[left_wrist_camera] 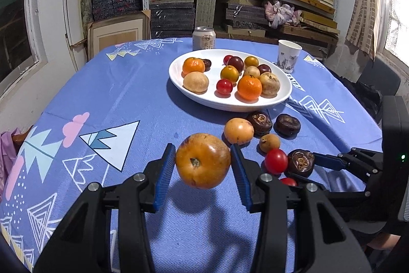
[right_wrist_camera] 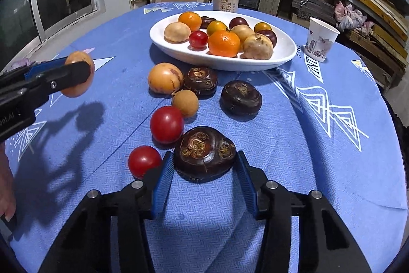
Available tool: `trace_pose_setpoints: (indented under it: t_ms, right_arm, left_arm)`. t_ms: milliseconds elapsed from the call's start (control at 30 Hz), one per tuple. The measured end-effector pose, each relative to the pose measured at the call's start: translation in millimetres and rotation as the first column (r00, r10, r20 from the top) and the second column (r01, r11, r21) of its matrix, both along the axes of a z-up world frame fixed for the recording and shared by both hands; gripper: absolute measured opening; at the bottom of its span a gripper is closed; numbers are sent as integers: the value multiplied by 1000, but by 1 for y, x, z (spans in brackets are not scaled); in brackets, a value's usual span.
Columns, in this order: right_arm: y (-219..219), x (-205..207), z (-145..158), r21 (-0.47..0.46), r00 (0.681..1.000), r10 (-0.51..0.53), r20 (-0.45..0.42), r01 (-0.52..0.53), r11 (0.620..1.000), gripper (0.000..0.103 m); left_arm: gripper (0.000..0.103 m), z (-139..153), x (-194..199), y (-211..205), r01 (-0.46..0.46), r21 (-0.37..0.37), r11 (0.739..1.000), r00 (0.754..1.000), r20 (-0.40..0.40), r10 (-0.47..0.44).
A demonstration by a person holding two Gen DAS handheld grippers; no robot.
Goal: Organize fruits
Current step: 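Grasp the orange-brown fruit with the left tool while the right tool grasps a dark brown fruit, then carry both fruits onto the white plate and open both tools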
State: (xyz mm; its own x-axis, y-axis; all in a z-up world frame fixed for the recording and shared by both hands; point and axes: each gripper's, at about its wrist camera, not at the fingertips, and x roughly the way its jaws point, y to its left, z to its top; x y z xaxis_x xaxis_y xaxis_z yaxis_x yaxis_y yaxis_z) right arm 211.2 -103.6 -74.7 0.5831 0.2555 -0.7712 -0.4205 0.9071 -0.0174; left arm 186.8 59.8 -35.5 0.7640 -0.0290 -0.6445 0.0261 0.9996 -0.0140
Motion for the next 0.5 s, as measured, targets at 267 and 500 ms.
trace_pose_setpoints:
  t_ms: [267, 500]
  right_arm:
    - [-4, 3, 1, 22, 1000, -6, -9, 7, 1000, 50]
    - [-12, 4, 6, 52, 999, -35, 4, 35, 998, 50]
  left_arm:
    - [44, -4, 2, -4, -5, 25, 1000, 1000, -4, 5]
    - [44, -5, 4, -3, -29, 50, 998, 1000, 2, 29]
